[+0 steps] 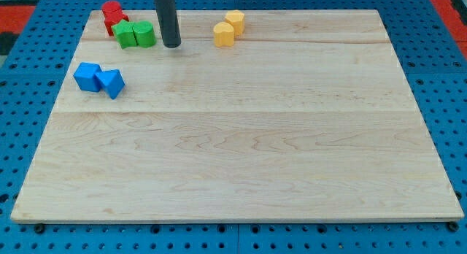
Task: Move the blue blocks to the bottom center of the board
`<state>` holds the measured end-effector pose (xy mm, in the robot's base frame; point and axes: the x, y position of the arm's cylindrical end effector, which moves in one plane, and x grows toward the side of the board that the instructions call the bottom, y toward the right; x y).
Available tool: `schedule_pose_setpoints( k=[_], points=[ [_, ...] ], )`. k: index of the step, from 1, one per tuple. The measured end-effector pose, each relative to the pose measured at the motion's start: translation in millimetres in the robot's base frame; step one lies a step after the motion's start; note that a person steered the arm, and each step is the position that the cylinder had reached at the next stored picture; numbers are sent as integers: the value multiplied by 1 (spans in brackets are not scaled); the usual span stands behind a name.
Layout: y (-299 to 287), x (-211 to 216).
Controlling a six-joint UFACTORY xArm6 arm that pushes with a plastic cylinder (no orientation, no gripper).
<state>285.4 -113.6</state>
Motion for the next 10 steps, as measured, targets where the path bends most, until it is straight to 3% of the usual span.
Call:
schedule_pose_setpoints(
  k=[3, 4, 5, 6, 8, 10],
  points=[
    [-28, 15],
    [-75, 34],
    [-154, 27],
    [-187, 46],
    [-142, 107],
    [-99, 92]
  ],
)
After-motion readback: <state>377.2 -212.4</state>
